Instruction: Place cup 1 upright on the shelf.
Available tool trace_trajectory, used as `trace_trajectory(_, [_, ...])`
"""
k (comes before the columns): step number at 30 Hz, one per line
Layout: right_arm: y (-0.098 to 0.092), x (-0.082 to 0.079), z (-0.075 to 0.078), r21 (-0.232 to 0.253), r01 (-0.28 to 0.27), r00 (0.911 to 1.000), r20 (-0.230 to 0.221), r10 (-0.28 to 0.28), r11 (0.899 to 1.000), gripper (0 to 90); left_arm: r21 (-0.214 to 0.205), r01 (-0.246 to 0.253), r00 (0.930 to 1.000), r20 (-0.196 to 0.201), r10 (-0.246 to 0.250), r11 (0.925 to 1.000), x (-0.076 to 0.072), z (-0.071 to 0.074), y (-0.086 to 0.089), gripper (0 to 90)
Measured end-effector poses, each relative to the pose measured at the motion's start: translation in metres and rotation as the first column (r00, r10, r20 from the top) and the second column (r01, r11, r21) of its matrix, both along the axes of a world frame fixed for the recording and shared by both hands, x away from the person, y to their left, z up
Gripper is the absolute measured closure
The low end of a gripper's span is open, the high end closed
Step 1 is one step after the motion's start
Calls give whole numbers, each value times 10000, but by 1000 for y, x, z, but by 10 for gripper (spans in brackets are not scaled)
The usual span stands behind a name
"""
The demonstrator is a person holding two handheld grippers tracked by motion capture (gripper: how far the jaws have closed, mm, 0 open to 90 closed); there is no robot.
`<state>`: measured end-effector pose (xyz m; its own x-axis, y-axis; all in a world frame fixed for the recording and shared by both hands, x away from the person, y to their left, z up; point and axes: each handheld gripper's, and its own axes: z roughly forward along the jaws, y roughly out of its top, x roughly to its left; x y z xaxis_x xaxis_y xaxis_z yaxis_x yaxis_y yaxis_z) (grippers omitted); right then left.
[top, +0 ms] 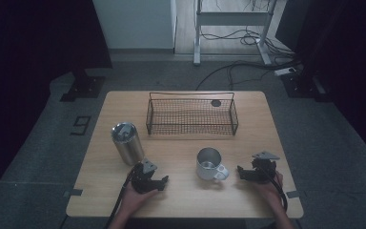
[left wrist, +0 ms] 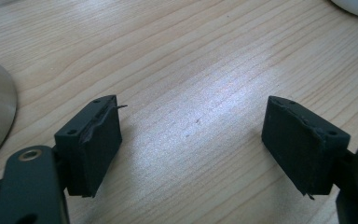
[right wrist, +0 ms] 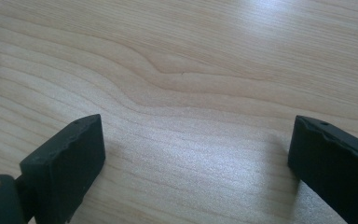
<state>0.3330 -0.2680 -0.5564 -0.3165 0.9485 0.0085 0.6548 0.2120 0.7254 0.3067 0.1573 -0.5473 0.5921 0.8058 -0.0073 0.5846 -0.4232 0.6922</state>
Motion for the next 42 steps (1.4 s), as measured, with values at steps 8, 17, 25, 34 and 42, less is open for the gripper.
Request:
trace_trajectory(8, [0, 0, 0, -16, -12, 10000, 16, 12, 10000, 39, -7, 13, 10000, -9, -13, 10000, 0, 0, 0, 193])
trace_trajectory(17, [0, 0, 0, -27, 126, 9999, 2, -126, 9999, 31, 31, 154, 9999, -62, -153, 9999, 0, 0, -1, 157])
trace_trajectory(25, [0, 0, 0, -17, 89, 10000, 4, -88, 10000, 40, 542, 399, 9950, 898, -447, 9977, -8, 7, -5, 162])
trace_trajectory(34, [0, 1, 0, -11, 83, 10000, 26, -83, 10000, 44, -400, 403, 9931, 1115, -356, 9984, -16, 27, 4, 167])
trace_trajectory(42, [0, -1, 0, -3, 110, 9999, 92, -110, 9999, 68, -710, 592, 9867, 1555, -476, 9957, -21, 48, 9, 164])
